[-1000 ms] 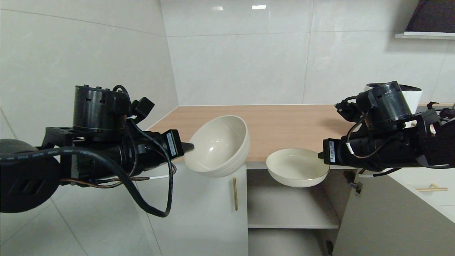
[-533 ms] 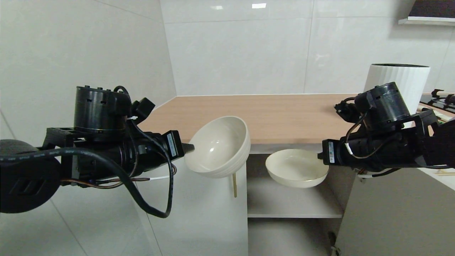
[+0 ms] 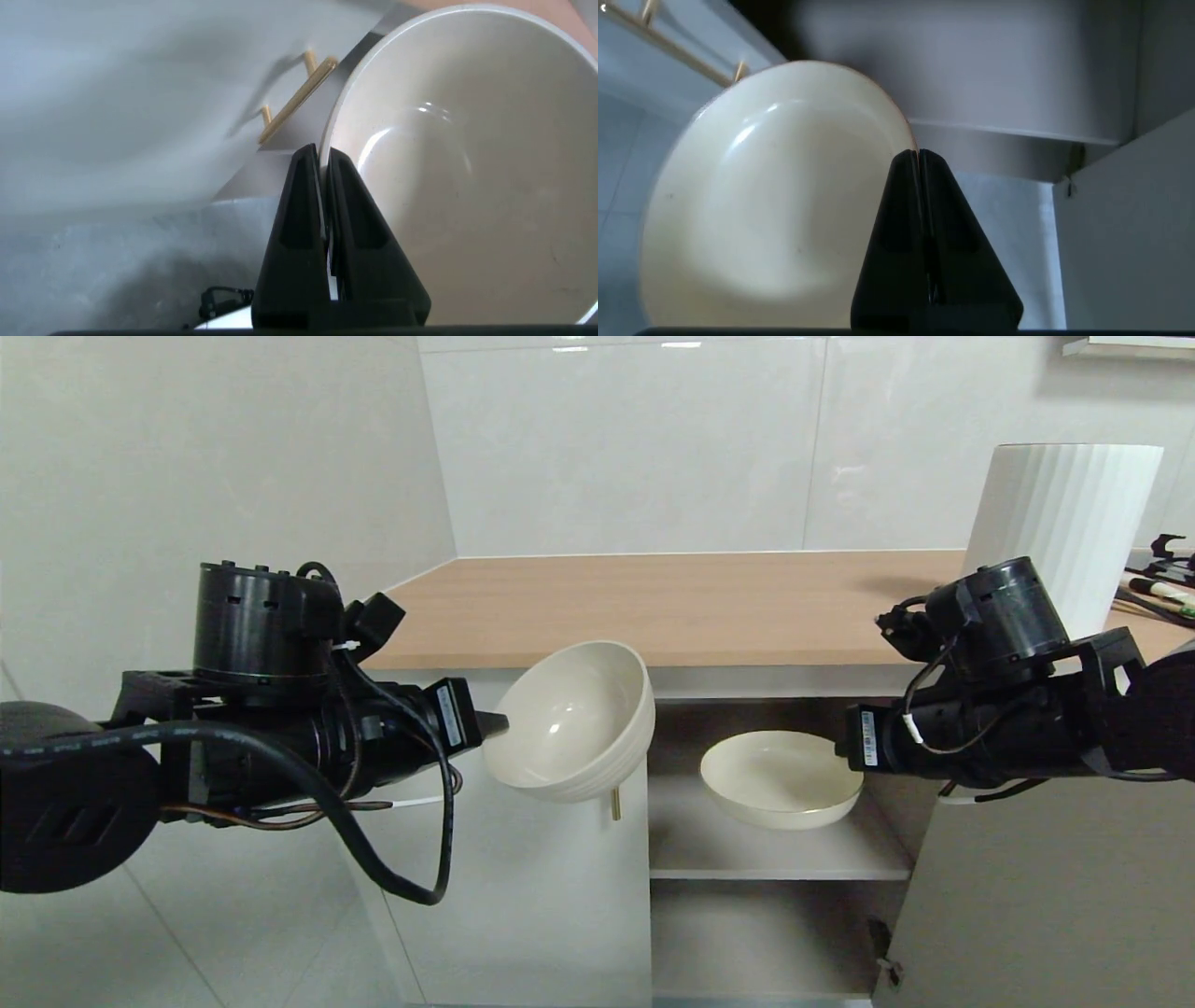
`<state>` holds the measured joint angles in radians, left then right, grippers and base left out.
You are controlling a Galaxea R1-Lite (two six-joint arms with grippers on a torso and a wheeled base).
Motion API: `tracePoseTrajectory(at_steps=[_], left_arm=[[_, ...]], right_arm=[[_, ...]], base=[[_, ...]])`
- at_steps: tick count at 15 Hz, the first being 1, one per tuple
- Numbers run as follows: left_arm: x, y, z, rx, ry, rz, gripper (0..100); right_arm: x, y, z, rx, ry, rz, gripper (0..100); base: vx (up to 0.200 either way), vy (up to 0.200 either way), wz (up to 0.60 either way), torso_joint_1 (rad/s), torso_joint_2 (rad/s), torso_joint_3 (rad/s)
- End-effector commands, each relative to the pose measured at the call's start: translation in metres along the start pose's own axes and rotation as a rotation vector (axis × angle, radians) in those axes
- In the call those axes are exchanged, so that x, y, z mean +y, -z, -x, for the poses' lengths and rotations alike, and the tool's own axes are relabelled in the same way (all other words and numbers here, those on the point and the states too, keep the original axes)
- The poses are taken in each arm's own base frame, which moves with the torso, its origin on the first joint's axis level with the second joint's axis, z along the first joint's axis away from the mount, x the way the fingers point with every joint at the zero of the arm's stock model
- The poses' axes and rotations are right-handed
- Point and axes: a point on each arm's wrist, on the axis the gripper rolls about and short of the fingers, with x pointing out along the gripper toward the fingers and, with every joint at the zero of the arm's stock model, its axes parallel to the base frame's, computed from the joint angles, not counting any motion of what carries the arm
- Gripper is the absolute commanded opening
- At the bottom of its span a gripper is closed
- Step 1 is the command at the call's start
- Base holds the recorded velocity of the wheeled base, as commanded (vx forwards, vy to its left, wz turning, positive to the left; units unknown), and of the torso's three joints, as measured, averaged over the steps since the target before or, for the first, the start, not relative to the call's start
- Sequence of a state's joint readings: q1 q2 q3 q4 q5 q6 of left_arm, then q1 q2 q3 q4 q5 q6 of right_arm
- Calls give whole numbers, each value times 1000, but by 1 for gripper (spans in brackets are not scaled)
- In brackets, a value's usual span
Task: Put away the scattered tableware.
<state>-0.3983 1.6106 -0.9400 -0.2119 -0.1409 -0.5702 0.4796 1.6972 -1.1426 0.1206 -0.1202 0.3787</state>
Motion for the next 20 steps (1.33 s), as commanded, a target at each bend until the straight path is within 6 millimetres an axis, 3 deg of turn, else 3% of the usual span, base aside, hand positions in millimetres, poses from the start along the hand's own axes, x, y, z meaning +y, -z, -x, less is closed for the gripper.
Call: tracePoseTrajectory(at_steps=[1,5,12,15,20], left_arm=[[1,1,-2,5,-3,1,0],[1,1,-2,8,-4,0,0],[1,1,-2,8,-4,0,0],[1,2,-2,9,-5,-8,0],[1,2,-2,9,-5,-8,0]], right_arm=[[0,0,-1,3,0,1,0],[9,14,-22,75,1,37,0],[19,70,-116,288,57,116,0],[10,81,-145,289,76,98,0],[-20,87,-198,148,140,29,0]], base=[[0,0,0,0,0,0],[0,0,0,-55,73,70],[0,0,0,-12,19,13],[0,0,0,0,0,0],[0,0,0,0,0,0]])
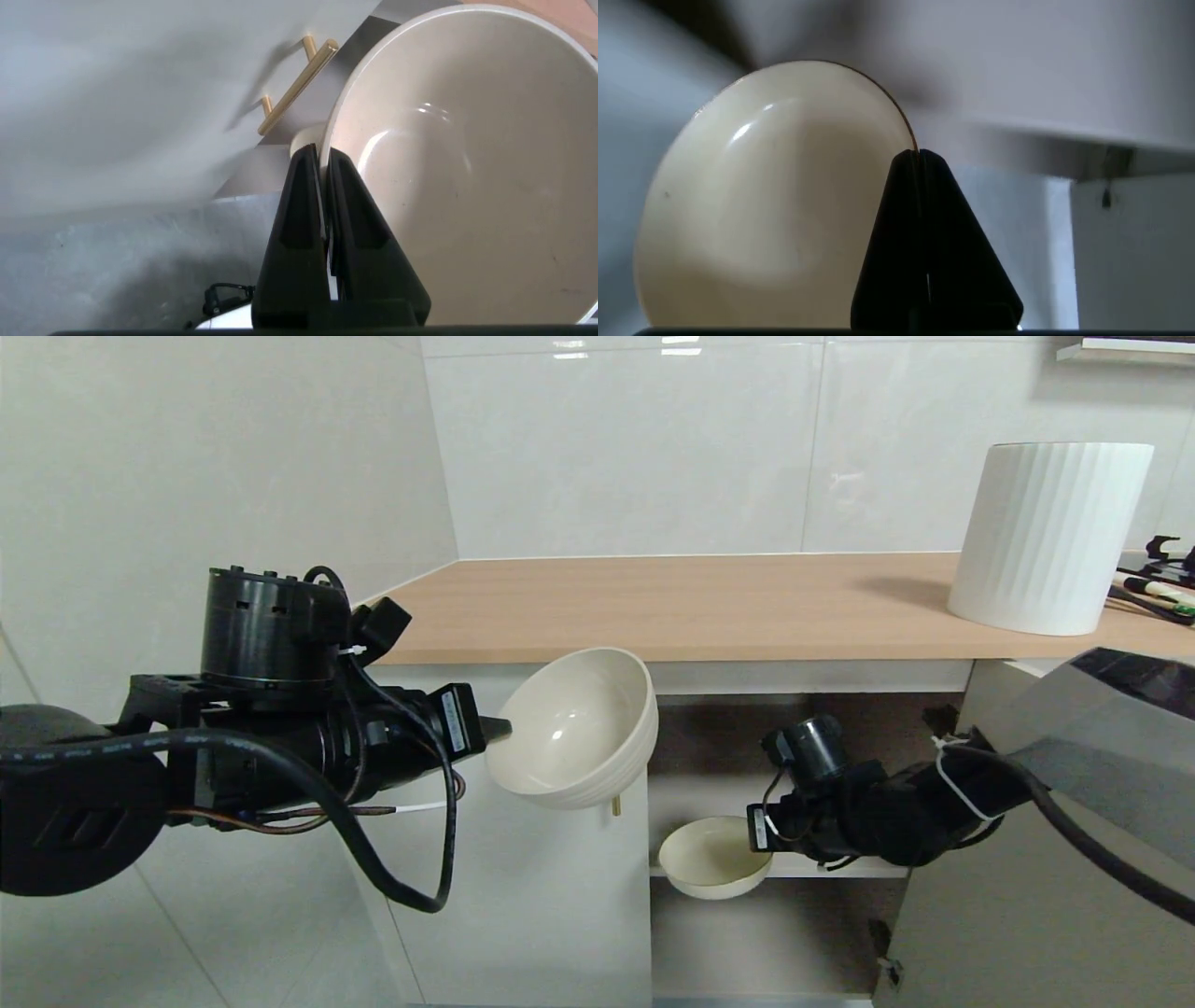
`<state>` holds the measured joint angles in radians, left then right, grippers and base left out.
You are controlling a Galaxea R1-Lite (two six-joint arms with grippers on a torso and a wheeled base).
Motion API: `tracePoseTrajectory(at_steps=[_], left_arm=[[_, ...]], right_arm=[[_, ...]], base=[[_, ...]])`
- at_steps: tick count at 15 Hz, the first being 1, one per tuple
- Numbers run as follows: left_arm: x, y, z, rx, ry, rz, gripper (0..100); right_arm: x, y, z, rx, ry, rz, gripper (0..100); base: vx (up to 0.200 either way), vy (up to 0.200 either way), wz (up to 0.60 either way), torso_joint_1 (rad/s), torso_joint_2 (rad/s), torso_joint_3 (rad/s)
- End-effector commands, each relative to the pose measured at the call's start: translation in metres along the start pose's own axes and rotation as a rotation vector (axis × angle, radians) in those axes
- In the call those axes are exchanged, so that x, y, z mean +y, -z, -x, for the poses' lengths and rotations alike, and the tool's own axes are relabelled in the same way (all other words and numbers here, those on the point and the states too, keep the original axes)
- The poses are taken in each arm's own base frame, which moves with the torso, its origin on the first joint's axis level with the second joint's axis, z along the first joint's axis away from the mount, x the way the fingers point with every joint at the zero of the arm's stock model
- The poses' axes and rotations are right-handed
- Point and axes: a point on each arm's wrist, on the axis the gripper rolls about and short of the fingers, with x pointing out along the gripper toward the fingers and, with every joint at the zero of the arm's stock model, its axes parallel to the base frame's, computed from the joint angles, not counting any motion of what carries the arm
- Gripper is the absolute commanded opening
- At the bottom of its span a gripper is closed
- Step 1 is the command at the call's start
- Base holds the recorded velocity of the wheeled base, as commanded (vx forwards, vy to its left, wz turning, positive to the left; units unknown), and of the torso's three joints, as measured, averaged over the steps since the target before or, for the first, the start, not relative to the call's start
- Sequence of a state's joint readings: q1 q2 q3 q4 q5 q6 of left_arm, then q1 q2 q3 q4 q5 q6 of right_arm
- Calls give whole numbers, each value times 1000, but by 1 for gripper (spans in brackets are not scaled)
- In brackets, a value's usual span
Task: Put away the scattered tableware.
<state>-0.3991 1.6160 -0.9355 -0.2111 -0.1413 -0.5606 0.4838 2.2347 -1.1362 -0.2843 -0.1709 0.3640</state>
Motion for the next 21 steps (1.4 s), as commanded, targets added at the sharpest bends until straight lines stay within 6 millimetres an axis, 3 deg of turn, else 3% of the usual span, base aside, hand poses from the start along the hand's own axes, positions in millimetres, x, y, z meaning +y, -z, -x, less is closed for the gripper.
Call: tracePoseTrajectory(at_steps=[1,10,21], left_arm=[[0,0,0,-1,2,0,0],[-1,1,-1,5,4,-2,0],[-3,3,-1,10,9,-6,0]], right_arm=[[-17,12,-30,16,62,-19,0],[-50,-2,-82,-65,239,-85,0],[-66,-2,-119,-112,411,-65,0]], base=[[0,0,0,0,0,0],[0,0,0,0,0,0],[0,0,0,0,0,0]])
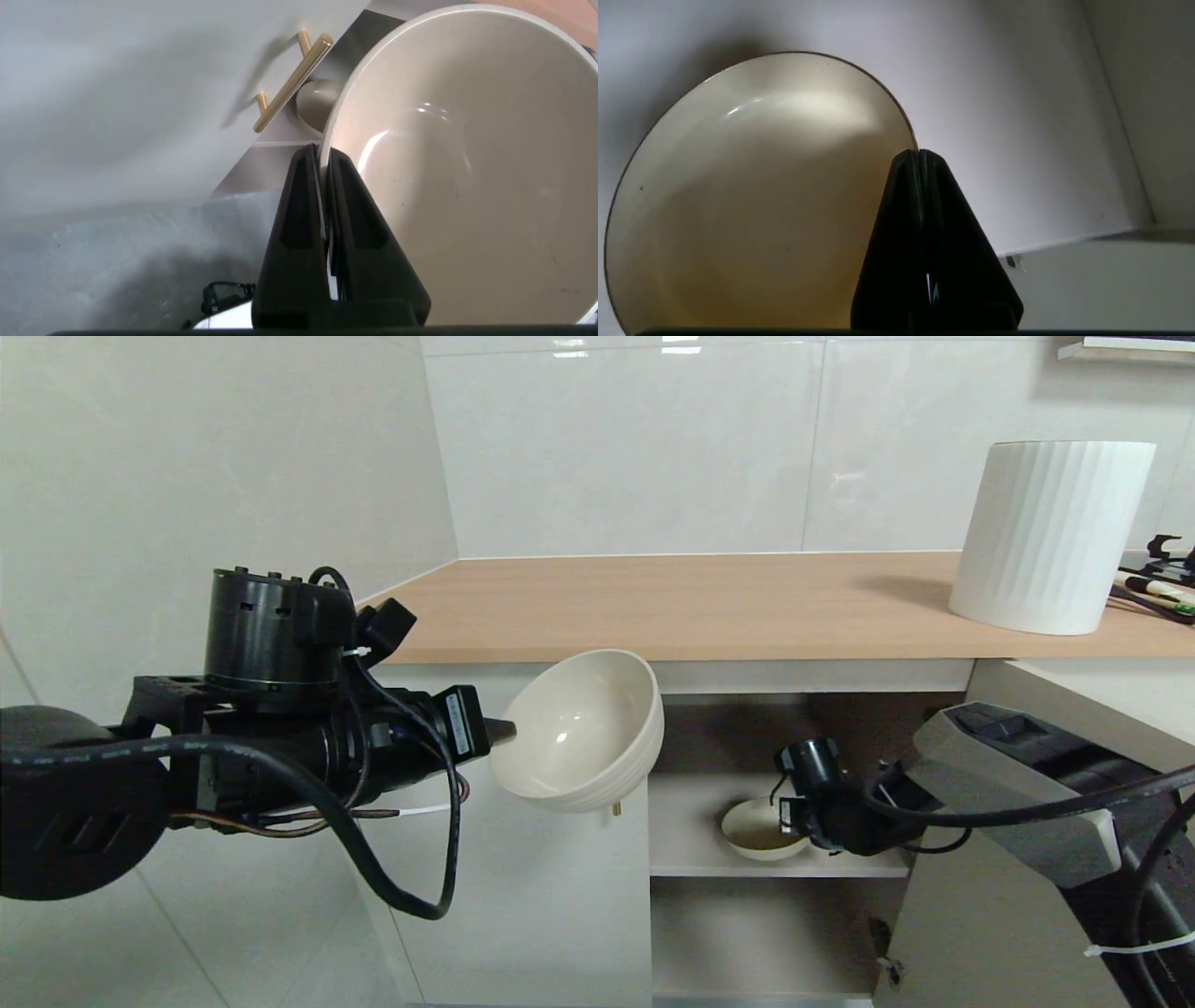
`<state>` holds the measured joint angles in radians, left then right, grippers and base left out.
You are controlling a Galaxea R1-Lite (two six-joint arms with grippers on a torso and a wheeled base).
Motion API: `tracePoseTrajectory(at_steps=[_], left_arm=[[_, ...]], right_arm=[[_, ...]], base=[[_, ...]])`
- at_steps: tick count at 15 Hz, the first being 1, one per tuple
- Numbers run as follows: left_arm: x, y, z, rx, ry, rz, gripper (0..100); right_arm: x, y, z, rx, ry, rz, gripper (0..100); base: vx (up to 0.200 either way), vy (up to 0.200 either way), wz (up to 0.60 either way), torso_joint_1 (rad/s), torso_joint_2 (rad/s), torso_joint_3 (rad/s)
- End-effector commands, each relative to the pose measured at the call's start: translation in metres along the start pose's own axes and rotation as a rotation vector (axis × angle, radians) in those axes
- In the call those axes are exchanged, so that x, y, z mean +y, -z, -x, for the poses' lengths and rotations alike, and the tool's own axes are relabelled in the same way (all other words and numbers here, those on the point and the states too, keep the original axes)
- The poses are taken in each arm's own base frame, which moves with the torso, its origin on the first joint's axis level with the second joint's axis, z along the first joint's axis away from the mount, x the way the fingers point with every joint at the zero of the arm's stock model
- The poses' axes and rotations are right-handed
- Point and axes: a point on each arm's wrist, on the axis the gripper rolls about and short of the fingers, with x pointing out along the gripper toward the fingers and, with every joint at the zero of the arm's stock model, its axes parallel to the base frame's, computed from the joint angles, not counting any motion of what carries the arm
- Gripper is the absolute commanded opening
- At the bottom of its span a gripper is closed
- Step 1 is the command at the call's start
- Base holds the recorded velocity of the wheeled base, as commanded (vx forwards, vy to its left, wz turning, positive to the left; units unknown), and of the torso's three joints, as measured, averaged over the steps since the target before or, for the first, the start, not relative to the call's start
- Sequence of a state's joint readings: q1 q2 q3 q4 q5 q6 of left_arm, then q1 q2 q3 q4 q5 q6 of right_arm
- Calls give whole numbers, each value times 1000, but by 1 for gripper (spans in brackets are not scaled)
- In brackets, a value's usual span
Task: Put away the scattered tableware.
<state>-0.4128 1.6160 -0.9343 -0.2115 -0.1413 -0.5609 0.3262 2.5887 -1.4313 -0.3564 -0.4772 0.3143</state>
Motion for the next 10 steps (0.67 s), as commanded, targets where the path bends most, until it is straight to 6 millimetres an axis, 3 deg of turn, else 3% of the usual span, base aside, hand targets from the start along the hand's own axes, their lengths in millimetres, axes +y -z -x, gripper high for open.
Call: tracePoseTrajectory(at_steps=[1,10], left_arm=[[0,1,0,3,0,0,0],[-1,2,-1,8,2,-2,0]], right_arm=[[0,5,-9,3,16,0,0],[1,0,-10,-15,23,-13,0]], base=[[0,0,0,0,0,0],[0,0,0,0,0,0]])
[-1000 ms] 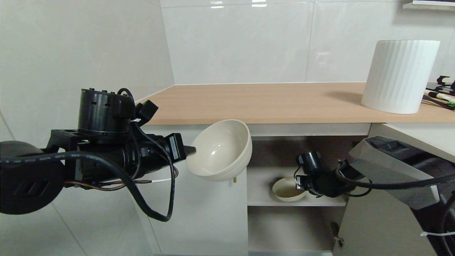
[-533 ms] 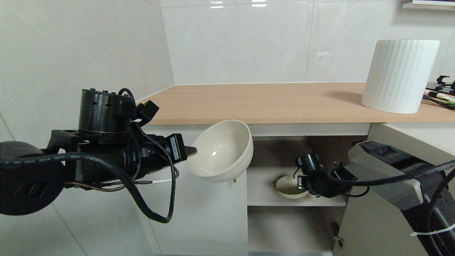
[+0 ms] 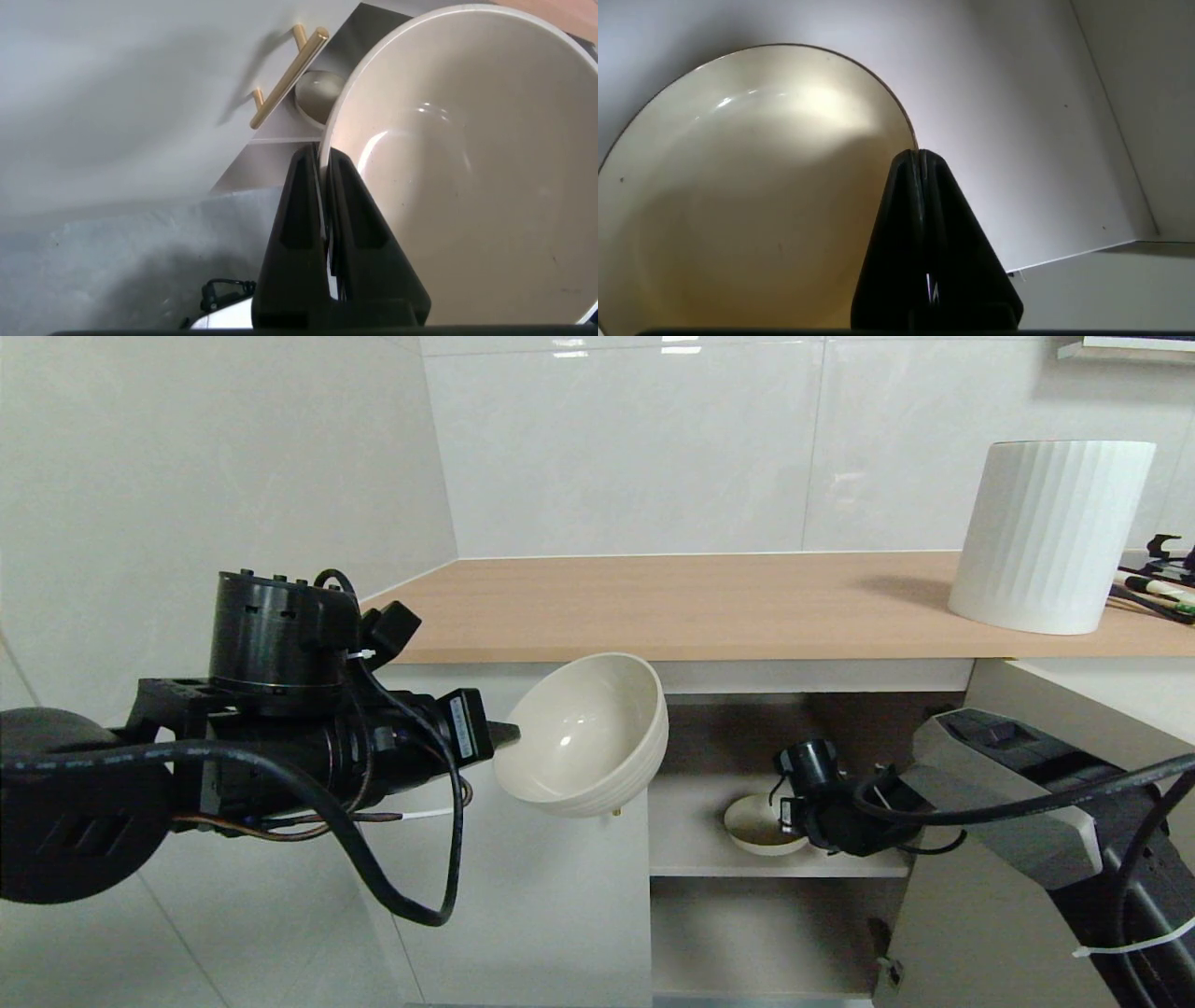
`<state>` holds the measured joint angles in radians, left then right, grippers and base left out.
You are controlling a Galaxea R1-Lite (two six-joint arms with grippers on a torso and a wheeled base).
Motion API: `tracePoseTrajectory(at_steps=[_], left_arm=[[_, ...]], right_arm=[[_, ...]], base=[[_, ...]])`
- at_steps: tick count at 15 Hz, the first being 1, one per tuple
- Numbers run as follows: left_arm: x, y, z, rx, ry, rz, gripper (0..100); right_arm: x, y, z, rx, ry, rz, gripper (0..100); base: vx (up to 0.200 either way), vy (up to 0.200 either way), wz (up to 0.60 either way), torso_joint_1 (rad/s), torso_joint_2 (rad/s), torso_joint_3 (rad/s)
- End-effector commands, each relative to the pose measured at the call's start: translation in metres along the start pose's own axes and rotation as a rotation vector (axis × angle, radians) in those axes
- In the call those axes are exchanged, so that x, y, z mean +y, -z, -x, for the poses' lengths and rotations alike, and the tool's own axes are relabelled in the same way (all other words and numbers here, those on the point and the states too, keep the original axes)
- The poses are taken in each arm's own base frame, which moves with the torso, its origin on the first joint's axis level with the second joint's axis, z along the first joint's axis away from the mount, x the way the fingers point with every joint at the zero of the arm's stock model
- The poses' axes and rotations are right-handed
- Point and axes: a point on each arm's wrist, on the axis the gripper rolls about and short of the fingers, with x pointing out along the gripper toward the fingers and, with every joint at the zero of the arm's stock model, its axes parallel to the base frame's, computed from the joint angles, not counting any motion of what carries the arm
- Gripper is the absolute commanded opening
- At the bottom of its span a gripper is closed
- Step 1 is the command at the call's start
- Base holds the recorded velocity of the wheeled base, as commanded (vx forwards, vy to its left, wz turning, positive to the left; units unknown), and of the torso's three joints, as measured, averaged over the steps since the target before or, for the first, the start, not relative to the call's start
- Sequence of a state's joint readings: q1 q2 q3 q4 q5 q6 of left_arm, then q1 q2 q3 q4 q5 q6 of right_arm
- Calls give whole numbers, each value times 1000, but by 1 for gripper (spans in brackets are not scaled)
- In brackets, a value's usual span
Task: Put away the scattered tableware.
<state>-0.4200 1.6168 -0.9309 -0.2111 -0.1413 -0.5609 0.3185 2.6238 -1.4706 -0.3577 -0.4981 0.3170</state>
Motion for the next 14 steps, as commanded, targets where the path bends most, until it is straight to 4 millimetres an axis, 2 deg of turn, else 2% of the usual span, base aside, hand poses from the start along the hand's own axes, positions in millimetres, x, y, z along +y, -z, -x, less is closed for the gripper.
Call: tracePoseTrajectory(at_steps=[1,4,5,8,11,12,14], left_arm=[[0,0,0,-1,1,0,0],[0,0,0,-1,1,0,0],[0,0,0,-1,1,0,0],[0,0,0,-1,1,0,0],[0,1,-1,3,0,0,0],[-1,2,-3,11,1,-3,0],[-1,10,-11,44,-5,-38,0]], right_arm=[[1,0,-2,-4,5,-1,0],[1,-1,-2,-13,15,-6,0],[1,-2,-1,-16,14,-7,100],[1,-2,-1,-17,14,-13,100],[1,-9,8,-31,7,-22,100],[1,-13,16,-36,1,-30,100],[-1,-27,51,-50,-43,-44,100]], base=[[0,0,0,0,0,0],[0,0,0,0,0,0],[0,0,0,0,0,0],[0,0,0,0,0,0],[0,0,0,0,0,0],[0,0,0,0,0,0],[0,0,0,0,0,0]])
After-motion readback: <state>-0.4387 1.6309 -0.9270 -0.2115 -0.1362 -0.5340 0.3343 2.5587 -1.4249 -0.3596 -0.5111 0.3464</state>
